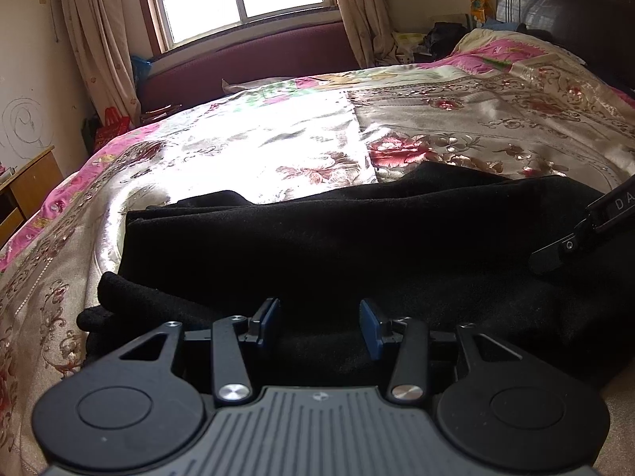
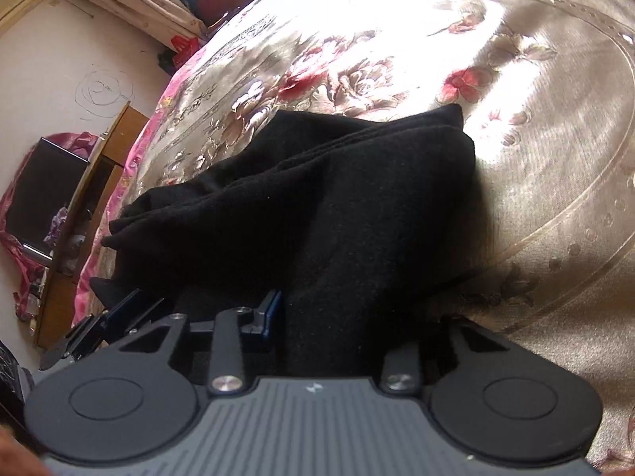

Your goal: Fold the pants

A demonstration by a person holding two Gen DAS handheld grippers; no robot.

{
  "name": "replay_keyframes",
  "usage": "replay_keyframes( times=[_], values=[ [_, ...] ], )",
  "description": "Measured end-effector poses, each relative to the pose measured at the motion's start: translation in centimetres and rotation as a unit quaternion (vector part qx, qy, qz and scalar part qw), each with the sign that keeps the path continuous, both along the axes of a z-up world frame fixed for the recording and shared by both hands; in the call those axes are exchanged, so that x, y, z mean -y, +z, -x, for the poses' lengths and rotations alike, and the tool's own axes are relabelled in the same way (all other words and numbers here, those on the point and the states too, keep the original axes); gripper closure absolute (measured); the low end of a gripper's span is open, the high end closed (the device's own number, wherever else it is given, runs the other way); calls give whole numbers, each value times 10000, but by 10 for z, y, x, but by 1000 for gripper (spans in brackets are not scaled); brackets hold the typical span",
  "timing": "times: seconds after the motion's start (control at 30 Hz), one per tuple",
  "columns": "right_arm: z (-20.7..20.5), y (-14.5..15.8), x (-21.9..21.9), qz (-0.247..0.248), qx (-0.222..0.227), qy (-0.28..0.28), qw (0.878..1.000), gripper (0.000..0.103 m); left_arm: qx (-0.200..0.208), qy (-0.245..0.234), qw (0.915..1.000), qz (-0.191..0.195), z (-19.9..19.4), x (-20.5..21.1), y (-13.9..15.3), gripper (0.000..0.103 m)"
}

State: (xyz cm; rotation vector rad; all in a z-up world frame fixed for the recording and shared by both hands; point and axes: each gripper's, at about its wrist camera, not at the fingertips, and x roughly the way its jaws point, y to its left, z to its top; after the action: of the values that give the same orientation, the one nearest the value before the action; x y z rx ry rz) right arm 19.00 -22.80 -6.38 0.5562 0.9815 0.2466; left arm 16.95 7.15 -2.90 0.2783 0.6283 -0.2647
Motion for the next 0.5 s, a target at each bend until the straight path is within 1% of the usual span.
replay_keyframes(
  times=[0.07, 0.17, 0.4, 0.5],
  values=[
    [1, 3, -8, 287, 47, 42, 9996, 69, 11, 28, 10000, -19, 1, 2, -1, 45],
    [3, 5, -14, 550, 125, 136, 9983, 70, 41, 28, 9999, -124, 1, 5, -1, 45],
    [7, 14, -21, 822, 266, 318, 9958, 79, 66, -44, 9993, -359, 3, 12, -1, 45],
    [9, 19, -26, 918, 363, 408, 9943, 82, 110, -145, 9981, -581, 6, 18, -1, 46]
  ],
)
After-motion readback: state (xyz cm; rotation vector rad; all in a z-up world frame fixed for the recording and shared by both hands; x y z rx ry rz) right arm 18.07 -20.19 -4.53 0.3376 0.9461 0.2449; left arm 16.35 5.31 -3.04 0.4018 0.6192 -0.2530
